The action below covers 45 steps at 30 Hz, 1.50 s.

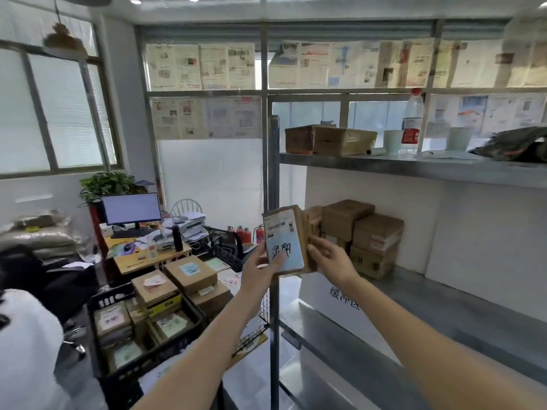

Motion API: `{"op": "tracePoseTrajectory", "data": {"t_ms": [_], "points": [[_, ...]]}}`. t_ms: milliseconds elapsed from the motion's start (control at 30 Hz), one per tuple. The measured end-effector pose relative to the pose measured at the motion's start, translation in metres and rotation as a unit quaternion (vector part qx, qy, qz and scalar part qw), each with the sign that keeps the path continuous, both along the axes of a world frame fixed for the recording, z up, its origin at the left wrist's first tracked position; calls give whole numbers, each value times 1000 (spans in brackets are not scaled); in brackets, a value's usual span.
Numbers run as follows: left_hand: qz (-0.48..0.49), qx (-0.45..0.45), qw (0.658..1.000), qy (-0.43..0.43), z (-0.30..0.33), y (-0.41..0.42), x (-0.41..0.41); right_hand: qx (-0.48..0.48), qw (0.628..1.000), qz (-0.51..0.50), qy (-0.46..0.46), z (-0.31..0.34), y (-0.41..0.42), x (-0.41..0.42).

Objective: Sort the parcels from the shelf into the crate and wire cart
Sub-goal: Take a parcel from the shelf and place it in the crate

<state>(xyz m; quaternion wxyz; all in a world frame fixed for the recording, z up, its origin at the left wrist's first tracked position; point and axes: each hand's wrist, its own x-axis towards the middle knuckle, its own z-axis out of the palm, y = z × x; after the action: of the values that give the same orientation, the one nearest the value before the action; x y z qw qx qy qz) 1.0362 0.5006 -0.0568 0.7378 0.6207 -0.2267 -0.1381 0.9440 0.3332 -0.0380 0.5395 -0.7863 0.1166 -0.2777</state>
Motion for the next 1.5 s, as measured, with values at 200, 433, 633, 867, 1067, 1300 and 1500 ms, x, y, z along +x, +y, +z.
{"op": "tracePoseTrajectory", "data": {"t_ms": [200, 433, 633, 867, 1067, 1300, 1500], "points": [[36, -24, 996, 82, 0, 48, 44, 68, 994, 78, 37, 5, 57, 39], [46, -1, 999, 13, -8, 92, 87, 95, 990, 102, 18, 1, 95, 82], [64, -20, 998, 4, -11, 127, 112, 101, 987, 118, 29, -6, 130, 119], [65, 36, 997, 25, -27, 165, 162, 100, 986, 125, 34, -19, 156, 163], [75, 7, 993, 96, -41, 173, 205, 91, 986, 134, 45, -33, 163, 218], [160, 9, 979, 123, -66, 175, 267, 9, 985, 163, 59, -61, 164, 315], [228, 42, 964, 128, -99, 195, 328, -23, 963, 245, 113, -94, 173, 402]]}}
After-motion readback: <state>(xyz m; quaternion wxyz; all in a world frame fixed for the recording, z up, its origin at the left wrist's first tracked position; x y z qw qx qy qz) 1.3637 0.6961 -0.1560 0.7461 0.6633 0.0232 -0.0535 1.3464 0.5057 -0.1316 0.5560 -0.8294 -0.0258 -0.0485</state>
